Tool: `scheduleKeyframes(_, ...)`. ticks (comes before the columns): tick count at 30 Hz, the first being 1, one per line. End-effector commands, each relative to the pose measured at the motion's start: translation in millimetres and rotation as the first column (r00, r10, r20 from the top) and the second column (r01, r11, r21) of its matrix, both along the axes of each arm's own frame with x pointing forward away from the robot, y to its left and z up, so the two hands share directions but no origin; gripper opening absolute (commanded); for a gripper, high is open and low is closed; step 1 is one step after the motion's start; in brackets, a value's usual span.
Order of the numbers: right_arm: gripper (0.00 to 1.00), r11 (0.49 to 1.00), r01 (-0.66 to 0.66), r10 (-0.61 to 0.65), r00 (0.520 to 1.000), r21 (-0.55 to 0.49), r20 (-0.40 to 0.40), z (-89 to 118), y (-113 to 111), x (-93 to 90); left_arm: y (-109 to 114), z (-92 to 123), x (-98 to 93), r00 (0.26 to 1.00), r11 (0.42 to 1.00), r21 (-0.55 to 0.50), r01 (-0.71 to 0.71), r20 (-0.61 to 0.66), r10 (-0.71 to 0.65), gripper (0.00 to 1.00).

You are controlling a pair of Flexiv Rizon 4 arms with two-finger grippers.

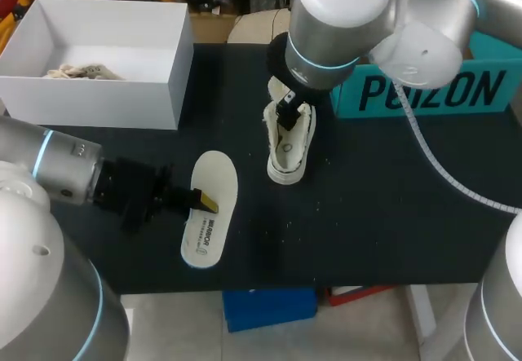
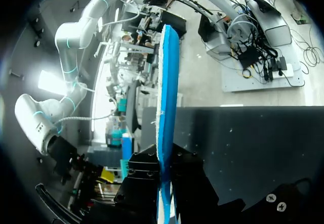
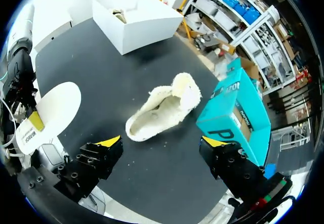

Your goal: Take the shoe out of the shoebox, open the shoe tongue, remove and reinsert the insole, then place the shoe into the shoebox

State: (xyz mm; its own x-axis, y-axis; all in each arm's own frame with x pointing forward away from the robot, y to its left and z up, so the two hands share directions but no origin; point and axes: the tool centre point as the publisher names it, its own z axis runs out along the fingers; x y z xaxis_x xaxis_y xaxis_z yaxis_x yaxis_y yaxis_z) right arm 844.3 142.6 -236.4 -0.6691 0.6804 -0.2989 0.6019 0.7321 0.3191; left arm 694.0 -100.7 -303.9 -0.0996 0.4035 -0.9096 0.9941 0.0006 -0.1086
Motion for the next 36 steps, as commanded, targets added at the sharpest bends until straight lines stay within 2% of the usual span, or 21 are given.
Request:
scheduleKeyframes(1, 1.00, 0.996, -0.055, 0.053, 0.998, 0.065, 0.027, 6, -18, -19.8, -1, 1, -0.3, 1.000, 1.000, 0.005, 0.000, 0.000, 0.000, 0.00)
scheduleKeyframes(9, 1.00, 0.998, -0.047, 0.048, 0.999, 0.050, -0.002, 5, -30, -48.2, -1, 1, -0.3, 1.000, 1.000, 0.005, 0.000, 0.000, 0.000, 0.00)
scheduleKeyframes(17, 1.00, 0.995, 0.025, -0.028, 0.999, 0.092, 0.025, -4, -34, -65.9, -1, 1, -0.3, 1.000, 1.000, 0.005, 0.000, 0.000, 0.000, 0.00)
scheduleKeyframes(23, 1.00, 0.985, 0.060, -0.070, 0.996, 0.161, 0.058, -11, -31, -72.3, -1, 1, -0.3, 1.000, 1.000, 0.005, 0.000, 0.000, 0.000, 0.00)
scheduleKeyframes(29, 1.00, 0.985, 0.060, -0.070, 0.996, 0.161, 0.058, -11, -31, -72.3, -1, 1, -0.3, 1.000, 1.000, 0.005, 0.000, 0.000, 0.000, 0.00)
scheduleKeyframes(36, 1.00, 0.985, 0.060, -0.070, 0.996, 0.161, 0.058, -11, -31, -72.3, -13, 9, 20.6, 0.981, 0.986, 0.008, 0.165, -0.107, -0.163, 0.00)
